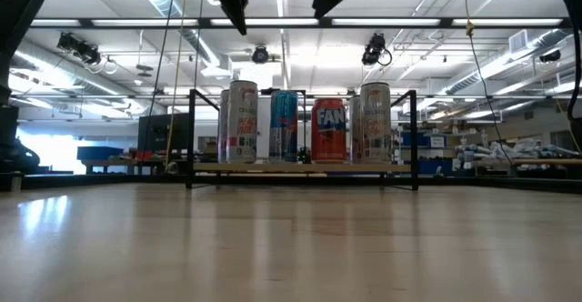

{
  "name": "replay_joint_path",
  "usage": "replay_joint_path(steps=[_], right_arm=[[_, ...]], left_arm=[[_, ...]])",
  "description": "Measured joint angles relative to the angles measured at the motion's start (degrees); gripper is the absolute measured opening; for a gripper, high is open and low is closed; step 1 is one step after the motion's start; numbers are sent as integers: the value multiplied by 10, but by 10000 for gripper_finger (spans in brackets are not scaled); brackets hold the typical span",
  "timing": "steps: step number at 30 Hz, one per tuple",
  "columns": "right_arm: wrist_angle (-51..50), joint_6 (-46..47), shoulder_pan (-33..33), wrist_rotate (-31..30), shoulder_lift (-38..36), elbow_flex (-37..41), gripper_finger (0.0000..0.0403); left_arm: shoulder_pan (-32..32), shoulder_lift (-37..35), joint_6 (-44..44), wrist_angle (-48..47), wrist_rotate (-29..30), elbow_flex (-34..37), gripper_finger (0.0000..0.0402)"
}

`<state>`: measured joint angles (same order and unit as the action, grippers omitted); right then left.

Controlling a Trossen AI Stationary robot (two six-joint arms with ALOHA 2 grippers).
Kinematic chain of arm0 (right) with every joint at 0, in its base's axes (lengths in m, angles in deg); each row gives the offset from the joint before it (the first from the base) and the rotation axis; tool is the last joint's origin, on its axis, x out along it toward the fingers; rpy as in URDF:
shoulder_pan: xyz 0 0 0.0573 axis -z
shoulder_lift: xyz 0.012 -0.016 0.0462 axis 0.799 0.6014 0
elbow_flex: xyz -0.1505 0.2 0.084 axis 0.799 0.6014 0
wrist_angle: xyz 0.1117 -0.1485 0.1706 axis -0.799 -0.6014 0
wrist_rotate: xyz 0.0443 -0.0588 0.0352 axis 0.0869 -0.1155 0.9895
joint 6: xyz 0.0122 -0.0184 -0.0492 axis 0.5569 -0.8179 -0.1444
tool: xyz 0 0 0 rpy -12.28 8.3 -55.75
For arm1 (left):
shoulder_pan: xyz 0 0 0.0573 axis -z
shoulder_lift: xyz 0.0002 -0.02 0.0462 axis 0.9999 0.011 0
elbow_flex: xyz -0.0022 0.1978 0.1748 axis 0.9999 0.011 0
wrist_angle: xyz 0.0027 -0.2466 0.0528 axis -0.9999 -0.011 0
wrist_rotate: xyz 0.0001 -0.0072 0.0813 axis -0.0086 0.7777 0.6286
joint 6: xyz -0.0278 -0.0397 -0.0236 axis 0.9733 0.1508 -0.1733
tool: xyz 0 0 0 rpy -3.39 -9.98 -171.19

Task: Place canned beverage on shelf
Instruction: Put the white pink soda can on the shelf aligned with the other white pink soda can

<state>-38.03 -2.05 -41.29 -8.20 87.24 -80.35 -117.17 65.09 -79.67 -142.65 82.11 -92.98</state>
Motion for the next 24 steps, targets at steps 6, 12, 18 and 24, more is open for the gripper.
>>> replay_joint_path(steps=[6, 12, 18, 24], right_arm=[[29, -3, 36, 17, 0, 0, 389], [117, -28, 73, 96, 1, 37, 389], [197, -54, 93, 101, 1, 109, 389], [321, -99, 95, 108, 1, 191, 389]], left_arm=[[-1, -21, 36, -1, -57, 0, 315], [-6, -32, 74, -1, -63, 0, 315], [-6, -49, 93, -1, -63, 0, 315], [-6, -66, 100, -1, -64, 0, 315]])
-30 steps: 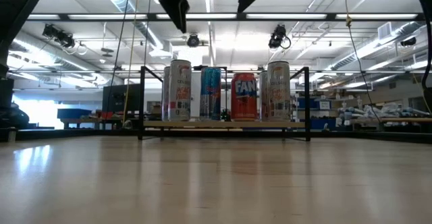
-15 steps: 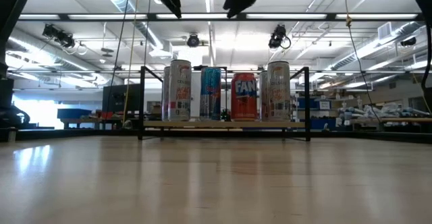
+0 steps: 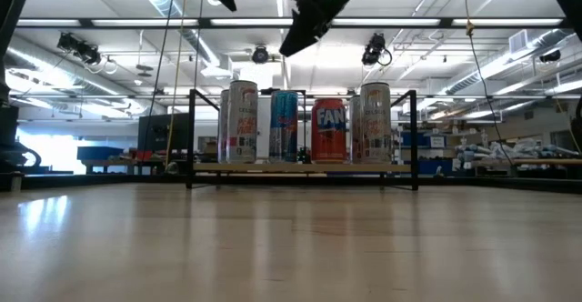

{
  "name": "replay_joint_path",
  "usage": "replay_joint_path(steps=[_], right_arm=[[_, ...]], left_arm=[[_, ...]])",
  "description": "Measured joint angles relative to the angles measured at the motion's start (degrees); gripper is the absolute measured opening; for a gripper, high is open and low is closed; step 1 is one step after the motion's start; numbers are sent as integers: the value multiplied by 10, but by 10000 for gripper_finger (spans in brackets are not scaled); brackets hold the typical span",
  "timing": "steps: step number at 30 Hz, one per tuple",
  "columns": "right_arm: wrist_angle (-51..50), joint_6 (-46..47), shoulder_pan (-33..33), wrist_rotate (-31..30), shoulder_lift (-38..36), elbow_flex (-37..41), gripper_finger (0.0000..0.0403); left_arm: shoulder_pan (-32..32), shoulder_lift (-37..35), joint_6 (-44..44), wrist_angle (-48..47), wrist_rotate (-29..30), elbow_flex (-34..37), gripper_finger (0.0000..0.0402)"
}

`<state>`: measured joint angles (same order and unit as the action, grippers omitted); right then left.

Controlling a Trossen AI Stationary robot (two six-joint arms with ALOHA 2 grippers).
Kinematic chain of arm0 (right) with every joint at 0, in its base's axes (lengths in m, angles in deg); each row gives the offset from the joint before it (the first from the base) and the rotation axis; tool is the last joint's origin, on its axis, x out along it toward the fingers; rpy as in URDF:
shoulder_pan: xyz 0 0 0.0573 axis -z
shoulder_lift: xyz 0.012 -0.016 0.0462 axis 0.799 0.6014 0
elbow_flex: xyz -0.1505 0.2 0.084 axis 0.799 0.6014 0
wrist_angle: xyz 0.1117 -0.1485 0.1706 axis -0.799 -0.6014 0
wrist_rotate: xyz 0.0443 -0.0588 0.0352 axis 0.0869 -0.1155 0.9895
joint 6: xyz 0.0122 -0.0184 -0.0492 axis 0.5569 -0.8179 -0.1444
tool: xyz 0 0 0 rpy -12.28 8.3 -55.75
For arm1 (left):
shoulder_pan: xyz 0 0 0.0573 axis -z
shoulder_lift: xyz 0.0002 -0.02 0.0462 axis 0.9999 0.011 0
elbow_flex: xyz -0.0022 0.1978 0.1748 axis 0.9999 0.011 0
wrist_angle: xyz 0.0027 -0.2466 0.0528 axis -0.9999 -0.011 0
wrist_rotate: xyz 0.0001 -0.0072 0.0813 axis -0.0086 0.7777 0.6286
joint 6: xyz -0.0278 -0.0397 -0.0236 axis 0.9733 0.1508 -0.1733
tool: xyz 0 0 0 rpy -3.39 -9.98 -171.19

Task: Place canned beverage on shelf
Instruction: Put the white pink soda can on the shelf aligned with the other white pink soda can

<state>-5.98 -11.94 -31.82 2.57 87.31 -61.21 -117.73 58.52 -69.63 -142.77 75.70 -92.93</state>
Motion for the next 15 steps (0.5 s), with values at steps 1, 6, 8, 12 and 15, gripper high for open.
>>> replay_joint_path(steps=[1, 6, 8, 12, 15], right_arm=[[22, -8, 0, 0, 0, 11, 389], [110, -30, 0, 19, 0, 55, 389], [143, -31, 0, 32, 0, 71, 389], [216, -26, 0, 43, -1, 106, 389], [261, 2, 0, 47, 0, 130, 389]], left_arm=[[0, -2, 0, 0, 0, 0, 315], [0, -6, 3, 0, 0, 0, 315], [0, -6, 3, 0, 0, 0, 315], [0, -8, 3, 0, 0, 0, 315], [0, -8, 3, 0, 0, 0, 315]])
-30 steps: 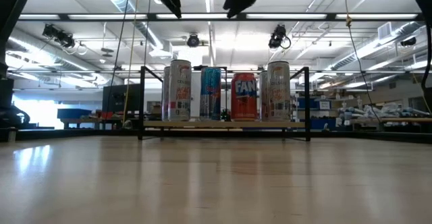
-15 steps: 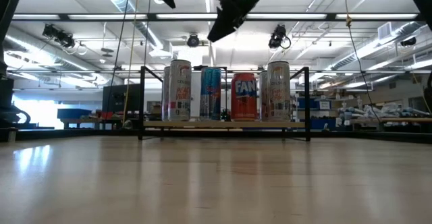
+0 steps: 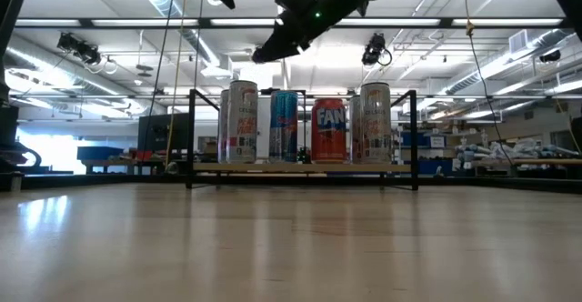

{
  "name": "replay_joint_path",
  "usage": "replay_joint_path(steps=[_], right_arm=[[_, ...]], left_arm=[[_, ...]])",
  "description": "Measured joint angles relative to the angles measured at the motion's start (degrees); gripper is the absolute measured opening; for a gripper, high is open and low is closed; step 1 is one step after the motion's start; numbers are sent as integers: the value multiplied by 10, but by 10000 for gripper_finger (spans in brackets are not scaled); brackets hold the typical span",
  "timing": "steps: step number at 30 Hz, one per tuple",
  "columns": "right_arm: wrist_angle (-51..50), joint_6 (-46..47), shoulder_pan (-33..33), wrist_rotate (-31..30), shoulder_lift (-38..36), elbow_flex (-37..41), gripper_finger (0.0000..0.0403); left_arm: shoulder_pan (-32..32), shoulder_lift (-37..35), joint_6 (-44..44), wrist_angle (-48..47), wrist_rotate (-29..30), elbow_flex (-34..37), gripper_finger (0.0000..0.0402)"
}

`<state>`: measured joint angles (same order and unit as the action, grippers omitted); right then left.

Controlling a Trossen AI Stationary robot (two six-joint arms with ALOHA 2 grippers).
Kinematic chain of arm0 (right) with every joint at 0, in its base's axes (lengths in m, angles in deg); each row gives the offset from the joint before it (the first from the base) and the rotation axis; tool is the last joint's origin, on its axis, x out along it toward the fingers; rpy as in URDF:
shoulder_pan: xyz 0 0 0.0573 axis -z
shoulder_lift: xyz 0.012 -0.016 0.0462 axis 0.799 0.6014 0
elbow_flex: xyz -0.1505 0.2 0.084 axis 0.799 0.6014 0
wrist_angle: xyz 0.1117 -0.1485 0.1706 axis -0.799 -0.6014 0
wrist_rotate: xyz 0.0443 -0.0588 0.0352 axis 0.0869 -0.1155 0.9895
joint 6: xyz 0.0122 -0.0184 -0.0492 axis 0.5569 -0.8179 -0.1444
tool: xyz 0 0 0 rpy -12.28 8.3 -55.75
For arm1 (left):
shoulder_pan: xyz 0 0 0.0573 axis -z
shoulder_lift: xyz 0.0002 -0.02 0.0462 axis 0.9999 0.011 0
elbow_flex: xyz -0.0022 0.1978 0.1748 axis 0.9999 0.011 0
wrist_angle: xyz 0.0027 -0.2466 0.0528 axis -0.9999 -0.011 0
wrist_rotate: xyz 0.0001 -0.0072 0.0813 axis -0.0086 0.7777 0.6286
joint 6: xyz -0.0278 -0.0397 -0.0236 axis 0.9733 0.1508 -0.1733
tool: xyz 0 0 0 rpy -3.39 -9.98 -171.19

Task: Place canned beverage on shelf
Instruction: Put the white pink soda can on the shelf aligned with the other white pink soda can

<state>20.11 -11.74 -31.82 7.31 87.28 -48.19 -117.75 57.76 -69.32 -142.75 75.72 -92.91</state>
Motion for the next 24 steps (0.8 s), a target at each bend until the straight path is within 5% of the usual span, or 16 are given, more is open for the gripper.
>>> replay_joint_path(steps=[16, 24], right_arm=[[160, 75, -1, 12, 0, 100, 389], [177, 82, -2, 24, 0, 100, 389]], left_arm=[[5, -62, 38, 1, 0, 3, 315], [5, -194, 46, 1, 1, 237, 315]])
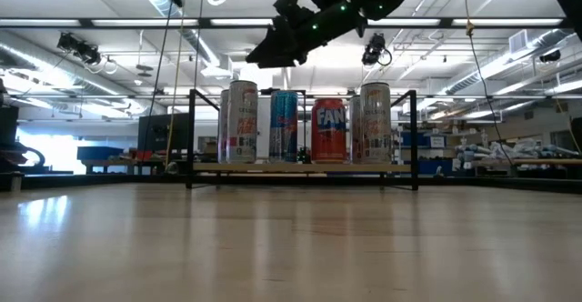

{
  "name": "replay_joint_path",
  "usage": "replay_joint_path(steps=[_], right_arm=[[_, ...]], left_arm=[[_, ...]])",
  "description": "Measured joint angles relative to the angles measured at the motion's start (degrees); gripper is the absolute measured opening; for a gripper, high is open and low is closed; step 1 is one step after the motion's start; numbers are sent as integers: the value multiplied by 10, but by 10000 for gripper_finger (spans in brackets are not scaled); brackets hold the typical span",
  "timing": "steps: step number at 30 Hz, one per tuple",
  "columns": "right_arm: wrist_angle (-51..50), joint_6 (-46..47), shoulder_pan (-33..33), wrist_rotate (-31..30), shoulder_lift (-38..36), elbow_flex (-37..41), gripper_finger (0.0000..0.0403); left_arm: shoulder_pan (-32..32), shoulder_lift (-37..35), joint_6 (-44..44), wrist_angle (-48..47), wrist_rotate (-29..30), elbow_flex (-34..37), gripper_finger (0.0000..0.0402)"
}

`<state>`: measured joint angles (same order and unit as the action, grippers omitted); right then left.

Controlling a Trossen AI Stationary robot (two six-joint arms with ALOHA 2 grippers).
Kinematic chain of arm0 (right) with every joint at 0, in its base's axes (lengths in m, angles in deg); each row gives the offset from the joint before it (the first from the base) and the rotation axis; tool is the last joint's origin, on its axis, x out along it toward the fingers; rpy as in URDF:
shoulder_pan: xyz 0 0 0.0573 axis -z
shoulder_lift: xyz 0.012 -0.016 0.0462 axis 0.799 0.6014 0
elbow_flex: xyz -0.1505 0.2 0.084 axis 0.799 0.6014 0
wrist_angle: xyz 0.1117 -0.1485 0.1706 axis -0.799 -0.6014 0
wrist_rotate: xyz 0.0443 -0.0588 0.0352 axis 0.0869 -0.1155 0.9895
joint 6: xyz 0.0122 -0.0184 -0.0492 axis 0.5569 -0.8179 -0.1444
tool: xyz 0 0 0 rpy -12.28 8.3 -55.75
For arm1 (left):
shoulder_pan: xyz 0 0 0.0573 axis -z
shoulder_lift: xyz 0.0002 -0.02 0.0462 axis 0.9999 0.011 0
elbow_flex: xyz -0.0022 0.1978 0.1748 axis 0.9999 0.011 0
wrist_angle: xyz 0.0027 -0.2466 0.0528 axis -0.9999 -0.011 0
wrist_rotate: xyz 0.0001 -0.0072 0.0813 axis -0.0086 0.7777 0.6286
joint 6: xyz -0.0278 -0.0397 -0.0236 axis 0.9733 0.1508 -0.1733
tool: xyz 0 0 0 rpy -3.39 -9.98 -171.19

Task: Place canned beverage on shelf
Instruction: Put the white pink soda can on the shelf aligned with the other white pink soda can

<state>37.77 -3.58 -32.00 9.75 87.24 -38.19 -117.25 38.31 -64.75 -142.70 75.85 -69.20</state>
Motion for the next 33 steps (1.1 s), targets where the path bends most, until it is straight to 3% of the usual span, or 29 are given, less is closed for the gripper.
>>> replay_joint_path(steps=[6, 12, 22, 33], right_arm=[[15, 4, 0, 31, 0, 0, 389], [17, 4, 0, 31, 0, 0, 389], [19, 9, -8, 35, 0, 0, 389], [97, 16, -3, 25, 0, 61, 389]], left_arm=[[0, -102, 26, 65, 0, 171, 315], [1, -187, 45, 146, 0, 286, 315], [2, -292, 63, 253, -1, 419, 315], [2, -377, 88, 322, -1, 534, 315]])
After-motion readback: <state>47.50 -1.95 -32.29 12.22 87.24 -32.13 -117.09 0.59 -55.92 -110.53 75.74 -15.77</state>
